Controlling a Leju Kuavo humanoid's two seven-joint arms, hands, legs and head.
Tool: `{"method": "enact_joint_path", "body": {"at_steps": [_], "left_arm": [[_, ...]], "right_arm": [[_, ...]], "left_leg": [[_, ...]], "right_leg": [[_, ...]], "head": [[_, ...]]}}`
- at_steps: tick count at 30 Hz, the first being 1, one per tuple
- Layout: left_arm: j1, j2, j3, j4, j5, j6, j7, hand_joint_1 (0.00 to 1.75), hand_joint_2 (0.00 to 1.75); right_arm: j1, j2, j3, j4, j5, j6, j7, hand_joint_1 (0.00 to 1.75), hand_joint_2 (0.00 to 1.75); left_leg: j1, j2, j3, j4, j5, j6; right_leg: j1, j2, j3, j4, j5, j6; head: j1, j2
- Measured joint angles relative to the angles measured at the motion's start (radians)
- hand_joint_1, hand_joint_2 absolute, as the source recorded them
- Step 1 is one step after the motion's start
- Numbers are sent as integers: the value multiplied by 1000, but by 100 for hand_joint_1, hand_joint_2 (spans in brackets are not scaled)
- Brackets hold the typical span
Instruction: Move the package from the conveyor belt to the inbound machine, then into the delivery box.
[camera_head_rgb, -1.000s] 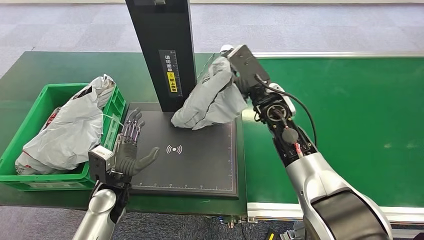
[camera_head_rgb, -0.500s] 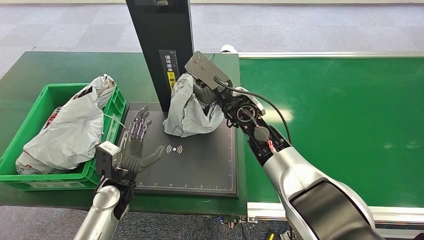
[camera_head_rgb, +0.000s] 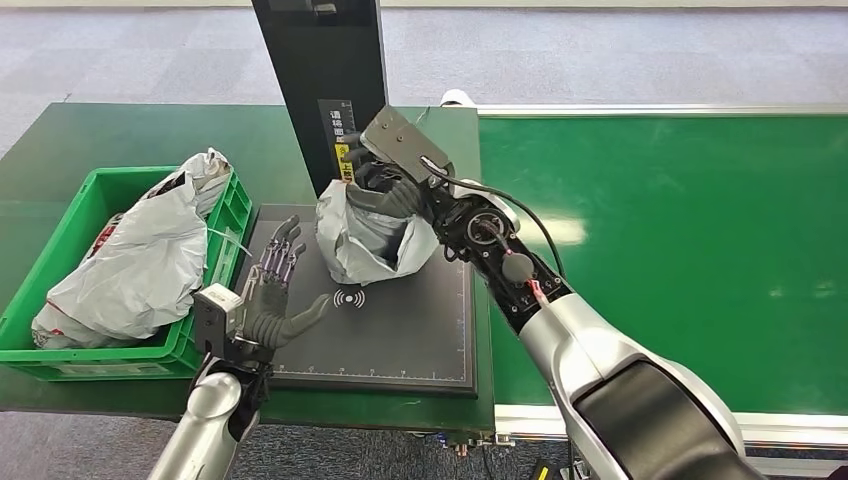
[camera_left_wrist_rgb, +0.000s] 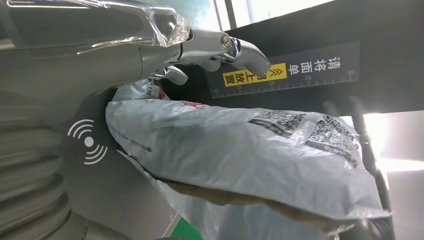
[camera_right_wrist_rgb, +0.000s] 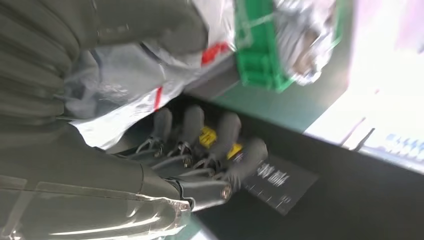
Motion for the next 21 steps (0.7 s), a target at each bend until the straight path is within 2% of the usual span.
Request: {"method": "enact_joint_path", "body": {"at_steps": [5,9,14,21], "left_arm": [[1,14,0,12,9,3,-19,0,175],[14,22,0,15,15,19,-34,0,175],[61,34,16,-10,18,42,-42,0,175],[115,41,46,-52,11,43,-47,0,175]], "right_arm": [[2,-38,-12,-60,-122,61,-20,0,175],[36,-108,-19,-191,-303,107,-58,0,175],[155,-204,-35,-409,-436,119,-107,0,175],[332,-270,-98,-605,-473,90,-160,0,175]], "left_leg": [[0,0,0,0,0,0],[0,-1,0,0,0,0],[0,-1,0,0,-1,0],[0,-1,0,0,-1,0]], "right_leg": [[0,0,0,0,0,0],[0,-1,0,0,0,0],[0,-1,1,-1,0,0],[0,-1,1,-1,0,0]], "head": [[0,0],[0,0],[0,0],[0,0]]}}
